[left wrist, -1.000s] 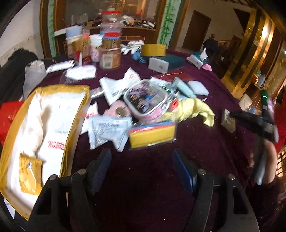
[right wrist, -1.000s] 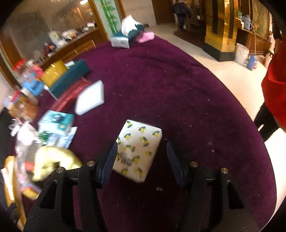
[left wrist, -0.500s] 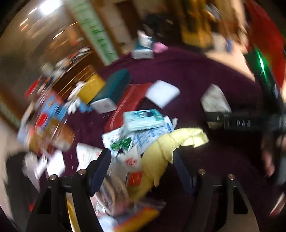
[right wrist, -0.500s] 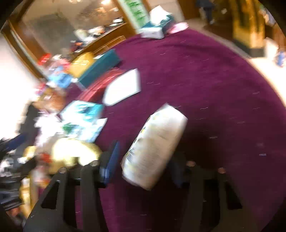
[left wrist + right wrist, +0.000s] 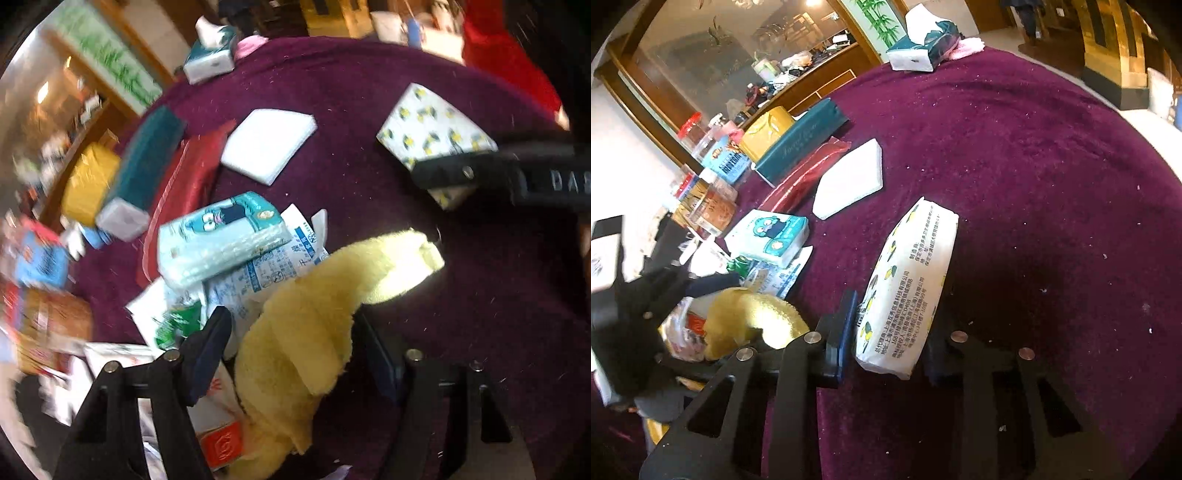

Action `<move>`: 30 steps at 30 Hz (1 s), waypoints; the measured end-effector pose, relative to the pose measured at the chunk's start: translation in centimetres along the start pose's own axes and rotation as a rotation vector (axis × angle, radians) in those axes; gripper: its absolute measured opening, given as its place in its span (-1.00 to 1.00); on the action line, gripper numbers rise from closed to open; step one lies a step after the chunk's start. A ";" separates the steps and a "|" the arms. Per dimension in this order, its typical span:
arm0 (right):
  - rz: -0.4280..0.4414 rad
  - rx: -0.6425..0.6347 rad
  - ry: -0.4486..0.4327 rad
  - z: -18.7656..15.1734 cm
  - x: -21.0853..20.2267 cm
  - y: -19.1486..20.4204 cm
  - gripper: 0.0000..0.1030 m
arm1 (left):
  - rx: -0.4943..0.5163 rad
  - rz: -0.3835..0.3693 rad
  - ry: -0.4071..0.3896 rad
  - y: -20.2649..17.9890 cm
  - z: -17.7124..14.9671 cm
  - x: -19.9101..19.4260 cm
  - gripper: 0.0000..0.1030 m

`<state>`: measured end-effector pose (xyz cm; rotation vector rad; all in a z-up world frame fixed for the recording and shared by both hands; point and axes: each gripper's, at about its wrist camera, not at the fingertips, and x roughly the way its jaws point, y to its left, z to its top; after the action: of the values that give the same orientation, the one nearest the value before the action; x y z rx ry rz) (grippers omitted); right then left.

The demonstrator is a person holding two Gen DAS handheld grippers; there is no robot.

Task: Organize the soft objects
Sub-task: 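Grasp the lemon-print tissue pack with the right tool while the left tool grasps the yellow towel, then place the tissue pack and yellow towel into the tray, opening both tools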

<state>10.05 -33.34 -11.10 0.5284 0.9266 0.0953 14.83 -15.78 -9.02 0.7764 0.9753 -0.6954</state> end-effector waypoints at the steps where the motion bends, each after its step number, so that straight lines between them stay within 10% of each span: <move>1: 0.008 0.001 0.004 0.0 0.0 -0.1 -0.41 | -0.031 -0.025 -0.008 0.4 -0.2 0.0 0.05; 8: 0.029 0.065 -0.010 -0.1 -0.2 -0.8 -0.55 | -0.218 0.005 -0.099 0.7 -2.3 -1.7 -0.22; 16: 0.123 0.069 -0.097 -0.1 -1.5 -0.2 -0.61 | -0.491 -0.239 -0.373 0.9 -6.6 -8.2 -0.22; 23: 0.498 0.237 0.009 -0.5 -0.2 0.0 -0.60 | -0.710 -0.251 -0.480 3.5 -12.6 -12.5 -0.22; 30: 0.710 0.065 0.167 -1.4 1.6 14.2 -0.58 | -0.954 -0.110 -0.495 7.5 -22.3 -16.8 -0.22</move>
<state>11.94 -19.97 -6.26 0.9023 0.8690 0.7617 4.16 9.38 0.33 -0.2822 0.7640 -0.4012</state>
